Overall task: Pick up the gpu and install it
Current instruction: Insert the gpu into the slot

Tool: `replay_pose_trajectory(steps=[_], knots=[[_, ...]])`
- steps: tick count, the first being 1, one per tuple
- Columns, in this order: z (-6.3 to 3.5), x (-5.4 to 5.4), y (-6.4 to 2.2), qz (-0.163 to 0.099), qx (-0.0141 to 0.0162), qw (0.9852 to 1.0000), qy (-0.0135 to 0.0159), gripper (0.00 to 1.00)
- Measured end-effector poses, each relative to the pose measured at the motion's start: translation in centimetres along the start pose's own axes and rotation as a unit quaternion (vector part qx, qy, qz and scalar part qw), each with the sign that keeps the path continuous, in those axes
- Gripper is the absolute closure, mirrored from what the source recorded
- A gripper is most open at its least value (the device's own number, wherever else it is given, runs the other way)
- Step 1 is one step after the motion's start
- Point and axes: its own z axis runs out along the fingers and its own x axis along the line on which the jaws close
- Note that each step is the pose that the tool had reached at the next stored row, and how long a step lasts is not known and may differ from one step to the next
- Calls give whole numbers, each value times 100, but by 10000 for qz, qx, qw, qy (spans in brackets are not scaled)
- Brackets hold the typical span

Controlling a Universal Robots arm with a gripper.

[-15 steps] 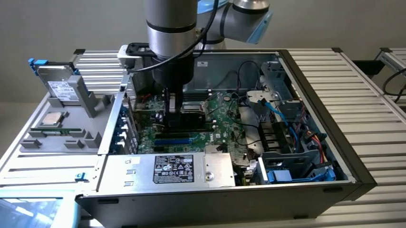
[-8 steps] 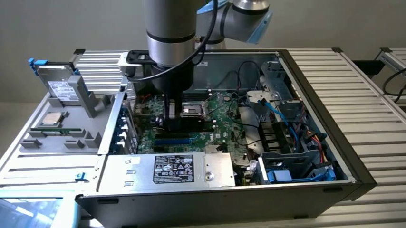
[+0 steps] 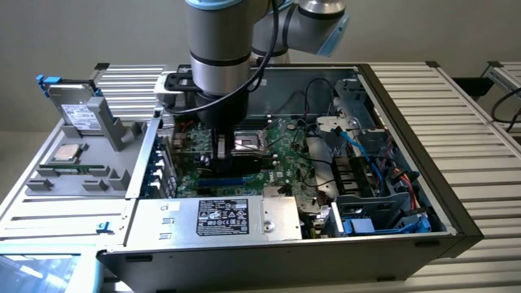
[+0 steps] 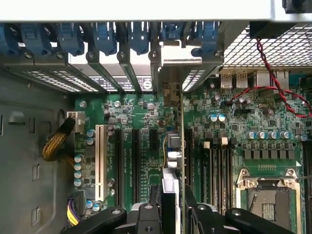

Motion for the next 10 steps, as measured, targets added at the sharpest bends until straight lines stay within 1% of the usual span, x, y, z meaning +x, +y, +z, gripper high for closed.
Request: replay_pose_trajectory(steps=[2,6,10], knots=[[20,1,1,1,-7,10000,1,71],[77,1,7,0,-7,10000,0,71],[90,2,38,0,-8,10000,-1,71]])
